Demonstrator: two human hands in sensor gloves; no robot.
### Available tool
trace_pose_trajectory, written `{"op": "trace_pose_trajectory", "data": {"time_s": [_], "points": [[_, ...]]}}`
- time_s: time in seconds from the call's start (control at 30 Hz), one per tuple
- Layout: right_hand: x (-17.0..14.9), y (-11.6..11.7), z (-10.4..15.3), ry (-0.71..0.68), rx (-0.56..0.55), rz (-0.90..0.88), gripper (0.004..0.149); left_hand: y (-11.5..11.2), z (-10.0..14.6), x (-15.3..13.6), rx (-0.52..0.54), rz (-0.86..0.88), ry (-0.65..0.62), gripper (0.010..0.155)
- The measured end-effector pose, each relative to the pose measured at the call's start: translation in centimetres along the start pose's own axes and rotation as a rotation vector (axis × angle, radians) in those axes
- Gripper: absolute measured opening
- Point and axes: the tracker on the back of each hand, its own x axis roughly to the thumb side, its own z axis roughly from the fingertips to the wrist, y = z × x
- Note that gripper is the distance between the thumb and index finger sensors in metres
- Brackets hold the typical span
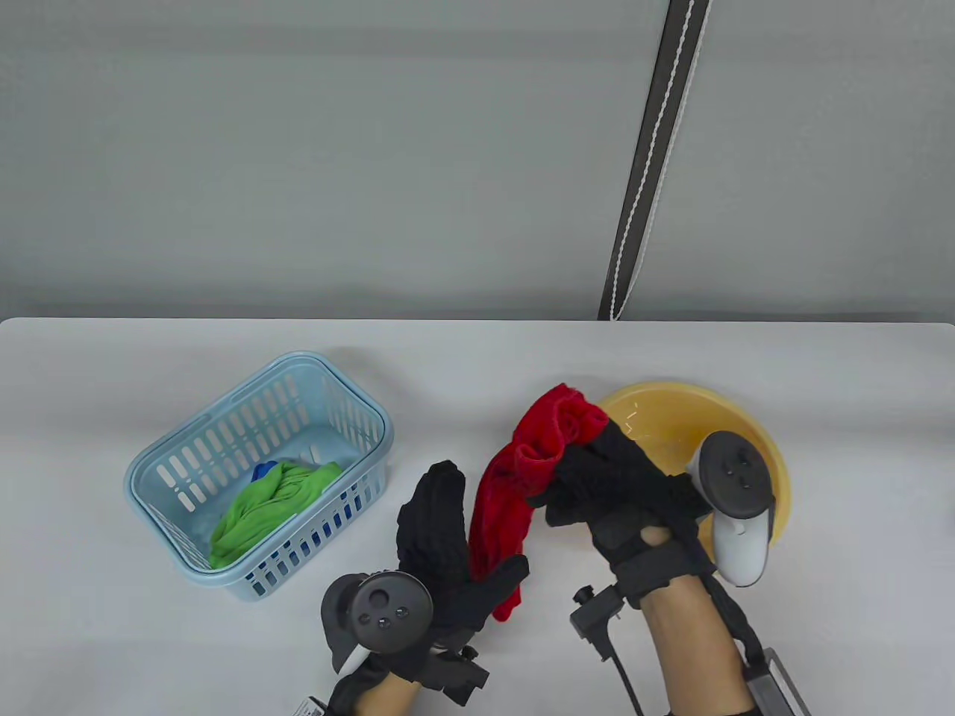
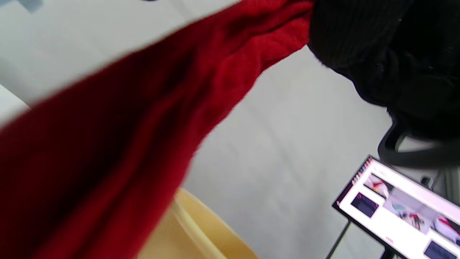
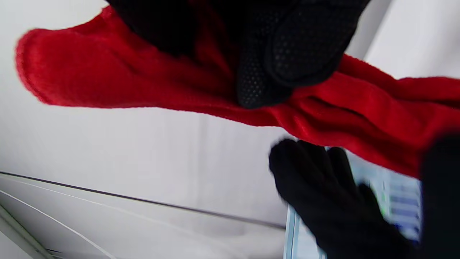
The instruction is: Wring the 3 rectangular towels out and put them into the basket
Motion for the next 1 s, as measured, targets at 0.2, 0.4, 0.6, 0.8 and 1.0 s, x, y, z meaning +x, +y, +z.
{"op": "trace_pose_trajectory", "data": {"time_s": [0.2, 0.4, 0.6, 0.8, 1.0], "points": [[-3.9, 2.3, -1.0, 0.103, 0.05, -0.187, 0.047, 0.2, -0.3, -2.8, -0.01, 0.157, 0.101, 0.074], [-8.2, -0.7, -1.6, 0.183, -0.083, -0.311, 0.05, 0.4, -0.5, -4.2, -0.062, 0.295, 0.174, 0.047], [-11.7, -3.5, -0.6, 0.127, -0.271, -0.132, 0.068, 1.0, -0.1, -5.2, -0.026, 0.35, 0.222, 0.046], [-11.0, -3.4, 0.2, -0.245, -0.384, 0.467, 0.085, 1.3, 0.0, -6.4, -0.026, 0.268, 0.284, 0.046], [-9.6, 0.6, 0.1, -0.437, -0.073, 1.068, 0.105, 1.0, 0.0, -6.6, -0.147, 0.107, 0.28, 0.046]]}}
